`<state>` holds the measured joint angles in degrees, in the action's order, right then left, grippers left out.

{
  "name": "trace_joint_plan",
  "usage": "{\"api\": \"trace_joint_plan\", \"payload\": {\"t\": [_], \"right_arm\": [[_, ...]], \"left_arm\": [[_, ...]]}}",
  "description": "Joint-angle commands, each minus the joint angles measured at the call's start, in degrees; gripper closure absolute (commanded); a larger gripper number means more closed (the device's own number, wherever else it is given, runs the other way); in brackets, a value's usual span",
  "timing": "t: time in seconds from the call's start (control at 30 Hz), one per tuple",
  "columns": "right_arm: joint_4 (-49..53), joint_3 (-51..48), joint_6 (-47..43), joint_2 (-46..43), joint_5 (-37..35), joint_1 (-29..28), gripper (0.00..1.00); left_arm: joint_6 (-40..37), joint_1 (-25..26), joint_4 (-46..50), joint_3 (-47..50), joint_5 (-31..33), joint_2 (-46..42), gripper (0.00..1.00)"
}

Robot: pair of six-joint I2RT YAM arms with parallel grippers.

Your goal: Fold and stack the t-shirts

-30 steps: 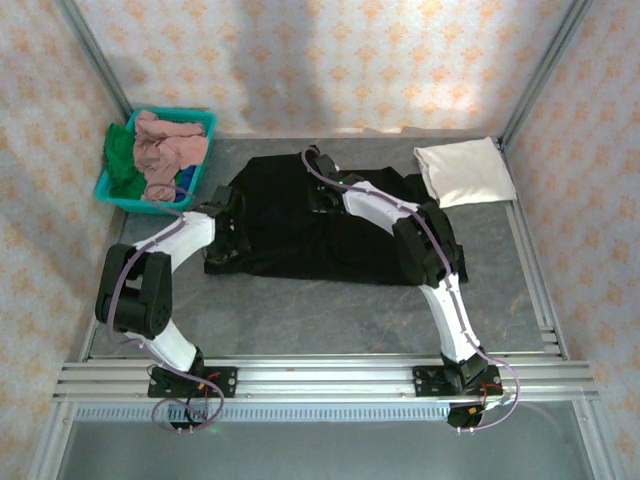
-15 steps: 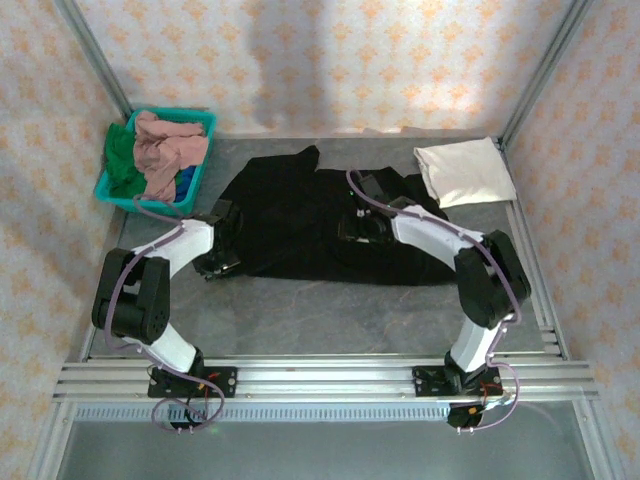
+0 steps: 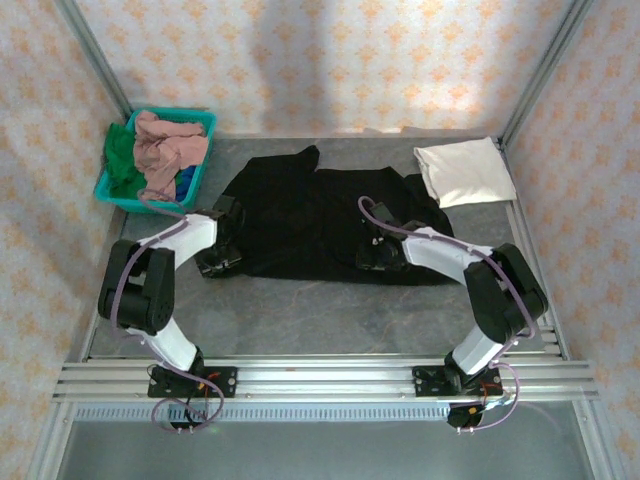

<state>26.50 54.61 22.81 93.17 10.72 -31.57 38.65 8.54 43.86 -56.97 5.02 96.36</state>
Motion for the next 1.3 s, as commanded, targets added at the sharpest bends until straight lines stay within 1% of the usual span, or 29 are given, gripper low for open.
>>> {"api": "trace_joint_plan", "payload": {"t": [0.0, 0.07, 0.1, 0.13, 0.23, 0.37, 0.43, 0.53, 0.7, 0.8, 0.9, 0.93, 1.0, 1.03, 1.1, 1.13, 1.2, 1.27], "right_arm": [[0.5, -1.8, 2.1, -2.1, -3.1, 0.0, 0.53], [1.4, -2.4, 2.8, -2.4, -4.6, 0.1, 0.53], [1.7, -2.7, 3.1, -2.5, -5.1, 0.1, 0.53], [2.2, -3.0, 3.7, -2.5, -5.6, 0.3, 0.53], [2.5, -3.6, 4.8, -2.8, -6.0, 0.9, 0.53], [4.1, -3.2, 6.6, -1.2, -6.7, 2.6, 0.54], [4.7, -3.2, 7.8, -0.3, -6.5, 3.5, 0.54], [6.5, -2.9, 10.2, 0.2, -8.3, 3.8, 0.54], [10.0, -3.0, 13.3, -0.1, -12.5, 5.0, 0.54], [10.0, -3.5, 13.3, -0.6, -11.6, 6.3, 0.54], [10.4, -3.0, 12.7, -1.6, -11.9, 6.3, 0.54], [10.7, -2.6, 12.5, -2.0, -12.0, 6.3, 0.54], [11.1, -1.5, 12.1, -2.9, -11.7, 6.3, 0.54], [10.9, -0.9, 11.5, -3.4, -10.6, 6.3, 0.54], [9.2, -0.2, 10.7, -4.6, -8.0, 6.3, 0.54], [7.9, 0.0, 10.5, -5.1, -6.4, 6.3, 0.54], [5.4, 0.5, 10.0, -5.0, -3.8, 6.3, 0.54], [4.1, 1.4, 9.4, -3.8, -3.2, 6.2, 0.54]], "left_arm": [[-1.6, -0.1, 1.2, -1.7, 2.3, 1.4, 0.81], [-2.1, -1.1, 1.7, -1.4, 2.8, -0.4, 0.94], [-2.3, -1.4, 1.9, -1.2, 2.8, -1.4, 0.99], [-2.4, -2.0, 2.4, -0.9, 2.9, -2.6, 1.00], [-2.4, -3.2, 3.7, -0.1, 3.5, -5.9, 1.00], [0.3, -4.8, 5.9, 1.9, 6.7, -10.0, 1.00], [1.9, -5.1, 5.3, 4.1, 7.6, -12.3, 1.00], [3.7, -5.5, 3.7, 7.3, 8.1, -14.1, 1.00], [5.8, -7.4, 4.6, 10.1, 9.0, -13.8, 1.00], [6.5, -7.9, 5.6, 11.2, 10.4, -12.6, 1.00], [7.2, -8.0, 6.4, 11.6, 11.2, -11.5, 1.00], [7.3, -8.0, 6.2, 11.8, 11.2, -11.4, 0.98], [7.3, -8.0, 6.2, 11.8, 11.1, -11.1, 0.84], [7.1, -8.0, 6.5, 11.4, 10.8, -11.1, 0.81], [6.2, -7.9, 7.2, 9.9, 10.3, -12.0, 0.67], [5.5, -7.6, 7.4, 8.9, 10.1, -13.0, 0.63], [4.4, -5.6, 7.9, 5.9, 10.6, -15.0, 0.59], [3.8, -1.9, 8.3, 2.1, 12.1, -15.3, 0.55]]}}
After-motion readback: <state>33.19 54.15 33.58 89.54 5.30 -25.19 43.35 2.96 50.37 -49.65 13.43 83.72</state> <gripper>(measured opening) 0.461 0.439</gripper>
